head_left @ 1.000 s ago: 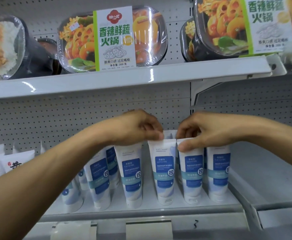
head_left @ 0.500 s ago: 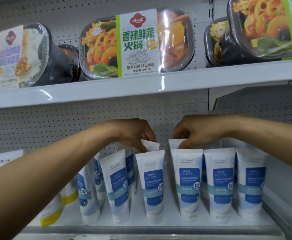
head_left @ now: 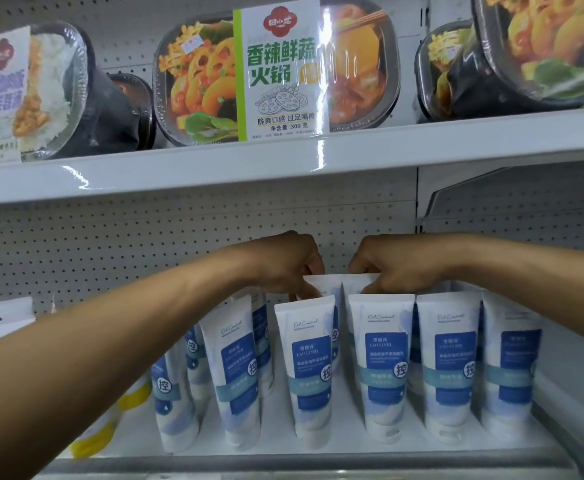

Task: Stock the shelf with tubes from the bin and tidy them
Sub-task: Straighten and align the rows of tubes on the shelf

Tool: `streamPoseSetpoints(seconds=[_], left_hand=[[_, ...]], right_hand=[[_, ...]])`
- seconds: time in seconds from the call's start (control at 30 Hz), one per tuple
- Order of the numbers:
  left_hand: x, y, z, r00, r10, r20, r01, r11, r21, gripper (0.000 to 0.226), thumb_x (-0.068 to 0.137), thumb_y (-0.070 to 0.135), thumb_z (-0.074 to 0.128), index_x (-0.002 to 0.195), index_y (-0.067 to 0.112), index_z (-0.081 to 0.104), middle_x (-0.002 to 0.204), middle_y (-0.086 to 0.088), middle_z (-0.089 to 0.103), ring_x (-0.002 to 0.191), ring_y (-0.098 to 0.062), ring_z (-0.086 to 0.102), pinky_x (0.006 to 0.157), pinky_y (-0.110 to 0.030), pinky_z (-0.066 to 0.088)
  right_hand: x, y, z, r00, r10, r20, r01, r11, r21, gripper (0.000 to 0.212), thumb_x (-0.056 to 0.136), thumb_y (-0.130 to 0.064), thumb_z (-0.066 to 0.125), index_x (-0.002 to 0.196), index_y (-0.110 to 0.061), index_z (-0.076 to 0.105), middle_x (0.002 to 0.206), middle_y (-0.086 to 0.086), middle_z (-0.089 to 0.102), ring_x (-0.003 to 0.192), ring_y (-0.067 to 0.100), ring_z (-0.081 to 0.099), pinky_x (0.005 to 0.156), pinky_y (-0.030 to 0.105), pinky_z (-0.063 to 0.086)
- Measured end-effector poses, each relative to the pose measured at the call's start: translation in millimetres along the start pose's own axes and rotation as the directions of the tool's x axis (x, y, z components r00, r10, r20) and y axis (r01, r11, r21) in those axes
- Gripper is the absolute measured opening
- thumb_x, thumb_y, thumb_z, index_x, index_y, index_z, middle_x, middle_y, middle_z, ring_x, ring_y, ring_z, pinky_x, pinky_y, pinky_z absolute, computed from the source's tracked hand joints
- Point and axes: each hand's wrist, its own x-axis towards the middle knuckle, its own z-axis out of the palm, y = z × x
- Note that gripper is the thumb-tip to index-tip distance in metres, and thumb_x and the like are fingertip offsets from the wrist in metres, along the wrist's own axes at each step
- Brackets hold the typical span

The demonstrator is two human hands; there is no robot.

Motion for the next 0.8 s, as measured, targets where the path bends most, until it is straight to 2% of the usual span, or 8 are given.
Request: streamPoseSetpoints(seconds=[0.07,0.23,0.37,0.47,0.53,0.6,0.67,0.8], left_hand=[[-0.1,0.4,-0.3,1.0,-0.004,0.011,0.004,1.0,-0.002,0.027,0.082,0.028,0.075,0.106,0.015,0.074,0.103,0.004,0.075,0.088,-0.006,0.07,0.085,-0.028,0.058],[-0.5,2.0,-2.2,0.999,-0.017,0.038,0.017,1.0,0.007,0.027,0.084,0.028,0.074,0.107,0.016,0.073,0.105,0.004,0.074,0.088,-0.007,0.07,0.085,-0.028,0.058],[-1.3,2.4,-3.6,0.999,-0.022,0.048,0.022,1.0,0.008,0.024,0.084,0.028,0.074,0.106,0.017,0.072,0.104,0.004,0.074,0.087,-0.006,0.07,0.083,-0.025,0.058],[-1.2,1.5,-3.8,0.999,-0.023,0.046,0.022,1.0,0.011,0.025,0.084,0.029,0.073,0.106,0.018,0.073,0.104,0.005,0.074,0.087,-0.004,0.069,0.078,-0.019,0.057],[-1.8,2.1,-5.1,0.999,-0.028,0.044,0.027,0.999,0.024,0.026,0.084,0.029,0.073,0.108,0.017,0.072,0.106,0.006,0.073,0.09,-0.004,0.068,0.076,-0.017,0.056],[-4.4,2.8,-8.0,0.999,-0.026,0.037,0.025,0.999,0.031,0.028,0.085,0.029,0.072,0.111,0.019,0.07,0.109,0.007,0.072,0.095,-0.005,0.067,0.087,-0.024,0.055],[-10.1,4.0,-12.8,1.0,-0.02,-0.023,0.021,0.999,0.033,0.03,0.087,0.031,0.069,0.116,0.022,0.067,0.111,0.009,0.07,0.099,-0.005,0.064,0.092,-0.023,0.05],[-36.1,16.3,-24.5,0.957,0.023,-0.29,-0.009,0.999,0.051,0.021,0.093,0.038,0.058,0.103,0.024,0.069,0.097,0.013,0.067,0.091,-0.005,0.062,0.074,-0.013,0.044]], right_hand=[[-0.4,-0.2,0.5,1.0,0.01,-0.001,-0.01,1.0,-0.002,0.02,0.09,-0.033,0.065,0.097,-0.016,0.073,0.093,-0.008,0.071,0.084,0.009,0.065,0.07,0.021,0.051],[-0.3,-0.8,-0.4,1.0,0.006,0.023,-0.006,1.0,0.004,0.023,0.09,-0.033,0.065,0.102,-0.015,0.073,0.098,-0.004,0.073,0.091,0.016,0.067,0.081,0.033,0.055],[-1.3,0.1,-0.8,1.0,-0.004,0.031,0.004,1.0,0.019,0.02,0.091,-0.034,0.064,0.098,-0.017,0.071,0.094,-0.007,0.071,0.088,0.014,0.066,0.078,0.029,0.054],[-1.3,2.4,-0.9,0.999,-0.014,0.033,0.013,0.999,0.047,0.009,0.09,-0.036,0.064,0.087,-0.028,0.064,0.087,-0.014,0.067,0.081,0.007,0.062,0.072,0.021,0.051],[-2.0,4.8,-2.5,1.0,-0.017,0.004,0.017,0.997,0.081,0.011,0.089,-0.037,0.065,0.089,-0.026,0.066,0.089,-0.014,0.069,0.083,0.004,0.064,0.076,0.021,0.054],[-4.1,7.6,-5.9,0.999,-0.017,-0.05,0.023,0.992,0.124,0.019,0.087,-0.037,0.066,0.101,-0.025,0.07,0.096,-0.015,0.071,0.089,0.001,0.066,0.085,0.024,0.055],[-9.0,8.5,-8.8,0.99,-0.028,-0.136,0.045,0.992,0.121,0.019,0.088,-0.037,0.066,0.104,-0.027,0.069,0.096,-0.017,0.069,0.089,-0.003,0.063,0.082,0.018,0.052],[-24.5,2.5,-12.2,0.947,-0.103,-0.305,0.157,0.975,0.156,0.016,0.087,-0.041,0.064,0.09,-0.026,0.07,0.084,-0.014,0.069,0.077,-0.004,0.062,0.067,0.012,0.047]])
